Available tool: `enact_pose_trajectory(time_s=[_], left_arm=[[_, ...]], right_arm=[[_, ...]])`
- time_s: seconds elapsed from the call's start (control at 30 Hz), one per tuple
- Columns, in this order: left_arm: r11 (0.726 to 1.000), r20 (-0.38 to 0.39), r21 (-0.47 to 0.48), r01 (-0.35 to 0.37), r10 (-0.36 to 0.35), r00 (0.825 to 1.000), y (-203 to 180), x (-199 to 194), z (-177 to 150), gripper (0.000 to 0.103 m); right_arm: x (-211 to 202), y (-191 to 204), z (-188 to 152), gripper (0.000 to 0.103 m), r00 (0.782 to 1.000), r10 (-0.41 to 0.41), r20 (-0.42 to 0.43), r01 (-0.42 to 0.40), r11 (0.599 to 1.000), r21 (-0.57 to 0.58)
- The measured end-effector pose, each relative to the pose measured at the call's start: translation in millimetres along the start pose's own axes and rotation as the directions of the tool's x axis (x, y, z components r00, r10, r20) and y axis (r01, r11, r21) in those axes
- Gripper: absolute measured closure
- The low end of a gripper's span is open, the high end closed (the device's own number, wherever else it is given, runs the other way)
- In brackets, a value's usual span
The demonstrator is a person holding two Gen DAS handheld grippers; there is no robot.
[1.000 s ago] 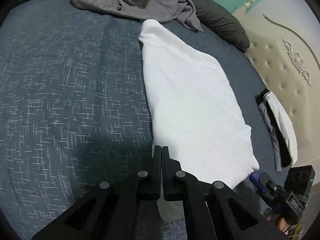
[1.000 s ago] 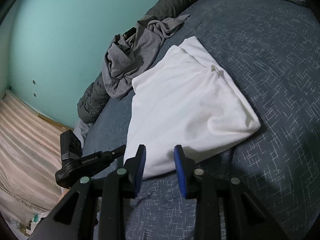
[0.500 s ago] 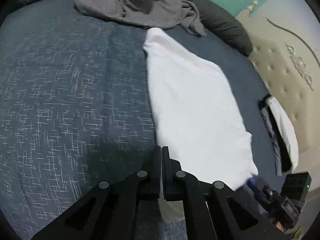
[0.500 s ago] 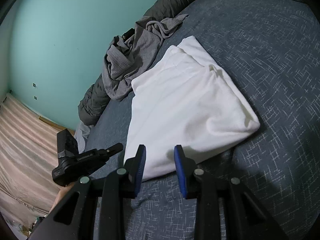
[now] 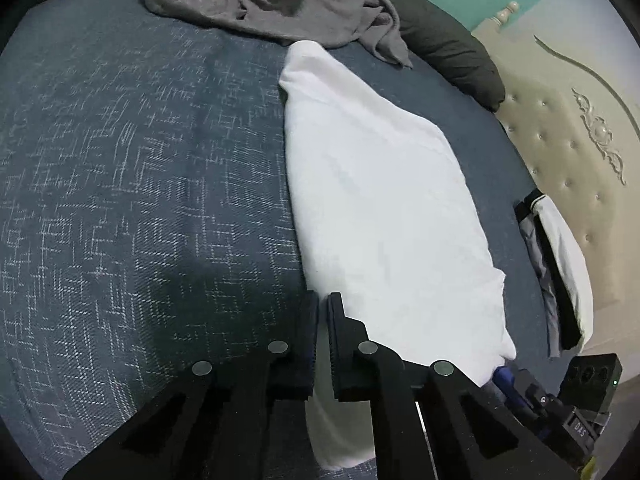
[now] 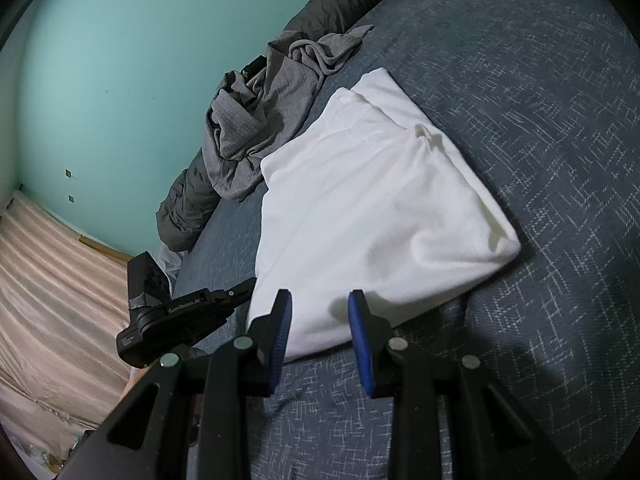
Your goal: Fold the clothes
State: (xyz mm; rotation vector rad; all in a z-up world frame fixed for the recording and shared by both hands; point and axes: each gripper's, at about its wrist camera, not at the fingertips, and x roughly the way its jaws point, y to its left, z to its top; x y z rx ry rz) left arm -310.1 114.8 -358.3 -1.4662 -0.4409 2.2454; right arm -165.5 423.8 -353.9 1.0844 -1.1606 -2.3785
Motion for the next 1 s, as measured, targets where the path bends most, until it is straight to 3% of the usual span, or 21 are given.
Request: enact_pose_trajectory(time_s=[0.4,0.63,0.77,0.83,0.93,0.97,1.0], left_arm=[[0.999,0.072,-0.042,0.015,-0.012,0.997,11,-22,12,0.102],[0.997,0.022,-0.07,-0.013,0.014,1.0,21,-11,3,0.102],[0.997,0.039,-0.044,-0.056,0.058,0.998,17,-16,2,0.102],[0.999,0.033,-0.03,-0.045,0.046,0.998,15,-23,-2,0.102],[1.0,0.009,-0.016,-0.023,0.023,1.0,13,-26,-13,0.101],[1.0,-0.001,-0.013,-0.018,0.018,1.0,12,-25,-18,0.097],[1.0,-0.011,-0.011,-0.012,0.012,1.0,12,-25,-24,0.086]], right_arm=[[3,0,-1,0.074,1.0,-0.001,-0.004,0.001,1.0,0.0],[4,0,-2,0.074,1.0,0.0,-0.007,0.0,1.0,0.0],[4,-2,0,0.074,1.0,-0.001,-0.007,0.001,1.0,0.002],[3,-3,0,0.074,1.0,-0.003,-0.006,0.003,1.0,0.005],[-3,-8,4,0.074,1.0,-0.017,0.011,0.017,1.0,0.014],[-5,-9,5,0.074,1.0,-0.023,0.019,0.023,1.0,0.019],[-8,-12,6,0.074,0.999,-0.029,0.031,0.028,0.999,0.026]])
